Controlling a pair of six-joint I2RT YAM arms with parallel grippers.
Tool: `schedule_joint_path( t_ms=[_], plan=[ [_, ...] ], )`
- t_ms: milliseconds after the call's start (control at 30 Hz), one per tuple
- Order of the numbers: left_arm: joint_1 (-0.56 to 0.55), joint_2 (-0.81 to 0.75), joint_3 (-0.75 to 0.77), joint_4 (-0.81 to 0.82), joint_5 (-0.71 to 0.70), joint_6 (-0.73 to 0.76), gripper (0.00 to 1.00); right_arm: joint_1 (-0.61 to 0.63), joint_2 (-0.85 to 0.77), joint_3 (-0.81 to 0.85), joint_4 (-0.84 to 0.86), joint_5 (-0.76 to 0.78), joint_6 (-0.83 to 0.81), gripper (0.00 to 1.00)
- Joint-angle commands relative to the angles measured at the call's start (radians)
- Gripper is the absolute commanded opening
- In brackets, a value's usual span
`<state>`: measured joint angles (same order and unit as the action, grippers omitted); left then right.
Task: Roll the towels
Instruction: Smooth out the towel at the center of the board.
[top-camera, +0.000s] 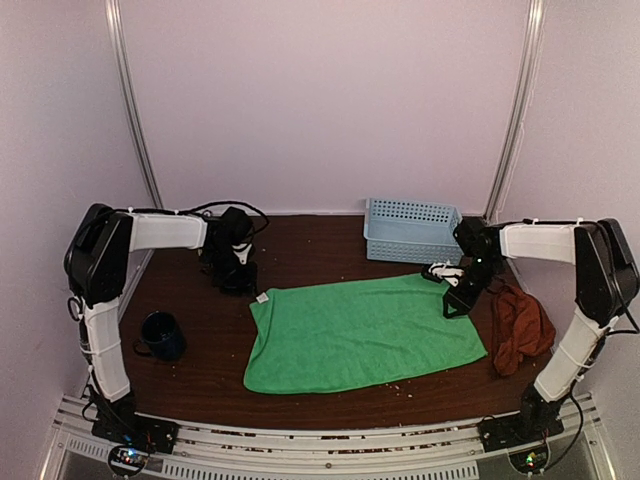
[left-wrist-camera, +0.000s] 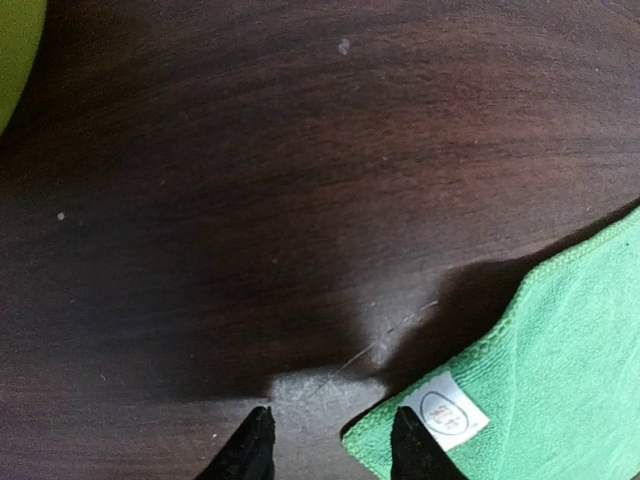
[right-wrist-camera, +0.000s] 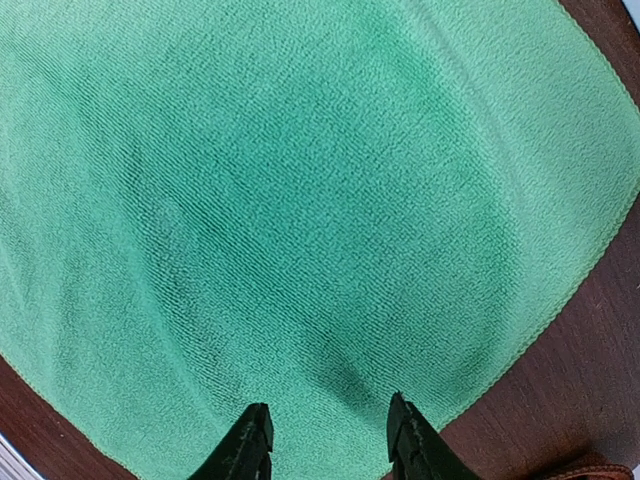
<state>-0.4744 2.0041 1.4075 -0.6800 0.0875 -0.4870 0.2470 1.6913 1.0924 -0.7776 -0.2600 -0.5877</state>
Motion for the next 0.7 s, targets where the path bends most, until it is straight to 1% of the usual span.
schedule_joint_path(
  t_ms=[0, 167, 300, 433, 500, 600, 667],
  plan=[
    [-0.033, 0.053, 0.042, -0.010, -0.036, 0.041, 0.40, 0.003, -0.028, -0.013, 0.041, 0.036, 0.030, 0.42],
    [-0.043, 0.062, 0.041, -0.033, -0.030, 0.050, 0.39, 0.003, -0.009, 0.003, 0.042, 0.047, 0.038, 0.42],
    [-0.042, 0.021, 0.032, -0.048, -0.083, 0.036, 0.45, 0.003, -0.004, 0.000, 0.038, 0.056, 0.032, 0.42],
    [-0.035, -0.041, 0.031, -0.056, -0.123, 0.021, 0.46, 0.003, -0.009, -0.011, 0.037, 0.060, 0.031, 0.42],
    [-0.035, -0.069, 0.030, -0.052, -0.107, 0.021, 0.45, 0.003, -0.014, -0.013, 0.038, 0.057, 0.034, 0.42],
    [-0.041, -0.076, 0.021, -0.024, -0.013, 0.050, 0.44, 0.003, -0.020, -0.016, 0.037, 0.053, 0.037, 0.42],
    [-0.051, -0.060, 0.024, -0.027, -0.004, 0.064, 0.41, 0.003, -0.021, -0.019, 0.035, 0.055, 0.035, 0.42]
  ],
)
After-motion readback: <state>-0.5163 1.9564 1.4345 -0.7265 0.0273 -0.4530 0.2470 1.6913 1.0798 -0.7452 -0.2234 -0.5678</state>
